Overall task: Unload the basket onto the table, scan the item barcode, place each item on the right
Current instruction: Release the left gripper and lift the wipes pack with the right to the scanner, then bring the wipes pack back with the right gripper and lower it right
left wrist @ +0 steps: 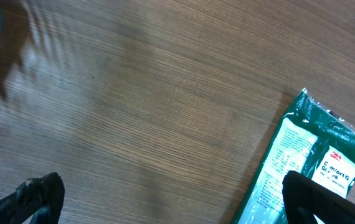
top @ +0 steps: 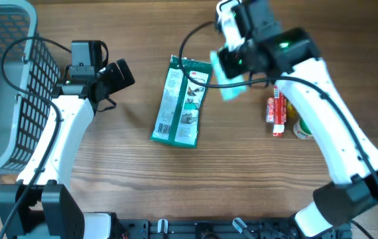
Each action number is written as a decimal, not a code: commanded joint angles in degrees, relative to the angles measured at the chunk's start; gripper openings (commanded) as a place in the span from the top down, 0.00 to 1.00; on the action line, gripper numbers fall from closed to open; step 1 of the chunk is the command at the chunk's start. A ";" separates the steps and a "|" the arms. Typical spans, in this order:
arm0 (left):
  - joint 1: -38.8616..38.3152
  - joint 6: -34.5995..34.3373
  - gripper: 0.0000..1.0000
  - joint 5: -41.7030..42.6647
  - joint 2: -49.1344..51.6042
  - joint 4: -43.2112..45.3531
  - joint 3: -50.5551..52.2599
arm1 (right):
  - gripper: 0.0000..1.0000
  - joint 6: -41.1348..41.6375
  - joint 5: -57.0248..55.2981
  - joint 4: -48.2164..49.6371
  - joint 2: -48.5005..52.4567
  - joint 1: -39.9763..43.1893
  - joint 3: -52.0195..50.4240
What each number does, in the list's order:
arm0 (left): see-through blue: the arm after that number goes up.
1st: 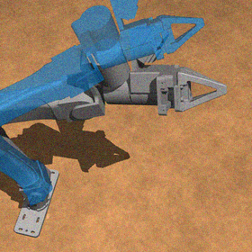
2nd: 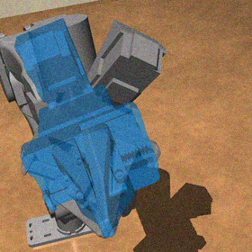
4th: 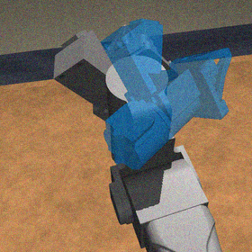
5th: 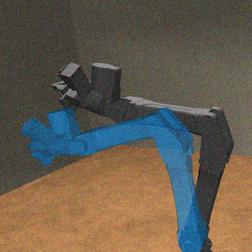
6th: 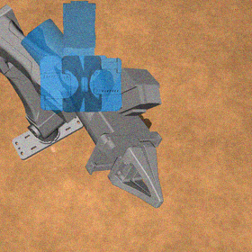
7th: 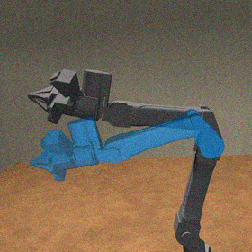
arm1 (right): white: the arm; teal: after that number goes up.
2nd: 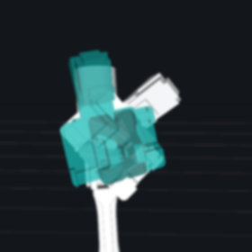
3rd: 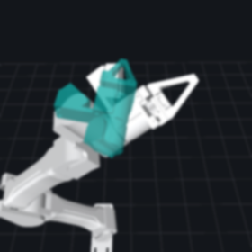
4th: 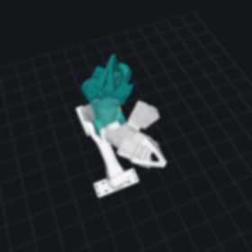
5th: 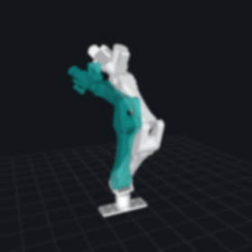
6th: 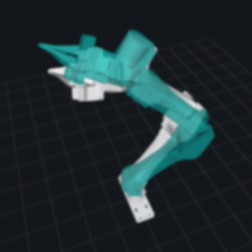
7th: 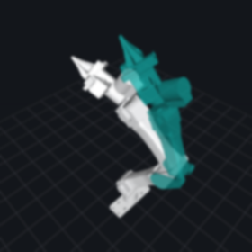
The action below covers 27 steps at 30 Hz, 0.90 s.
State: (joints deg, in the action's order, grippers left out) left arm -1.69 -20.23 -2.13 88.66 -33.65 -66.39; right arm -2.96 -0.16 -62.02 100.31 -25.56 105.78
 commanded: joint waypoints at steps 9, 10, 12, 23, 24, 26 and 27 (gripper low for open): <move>0.33 0.31 0.00 -0.74 0.59 -0.02 -0.33 | 0.96 -23.98 -26.58 20.96 8.46 -0.09 2.05; 0.33 0.31 0.00 -0.74 0.59 -0.02 -0.33 | 0.96 -25.99 -28.02 24.02 10.19 -0.09 1.92; 0.33 0.31 0.00 -0.74 0.59 -0.02 -0.33 | 0.96 -30.14 -28.79 29.07 13.16 -0.09 1.75; 0.33 0.31 0.00 -0.74 0.59 -0.02 -0.33 | 0.96 -49.96 -36.35 62.93 29.94 -0.09 1.73; 0.33 0.31 0.00 -0.74 0.59 -0.02 -0.33 | 0.96 -51.58 -36.50 66.58 31.30 -0.09 1.73; 0.33 0.31 0.00 -0.74 0.59 -0.02 -0.33 | 0.96 -52.85 -36.48 71.54 33.07 -0.07 1.68; 0.33 0.31 0.00 -0.74 0.59 -0.02 -0.33 | 0.96 -53.48 -36.44 73.92 34.01 0.02 1.66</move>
State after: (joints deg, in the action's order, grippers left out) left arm -1.69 -20.23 -2.31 88.71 -33.63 -66.39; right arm -51.24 -34.39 6.94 131.57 -25.56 107.02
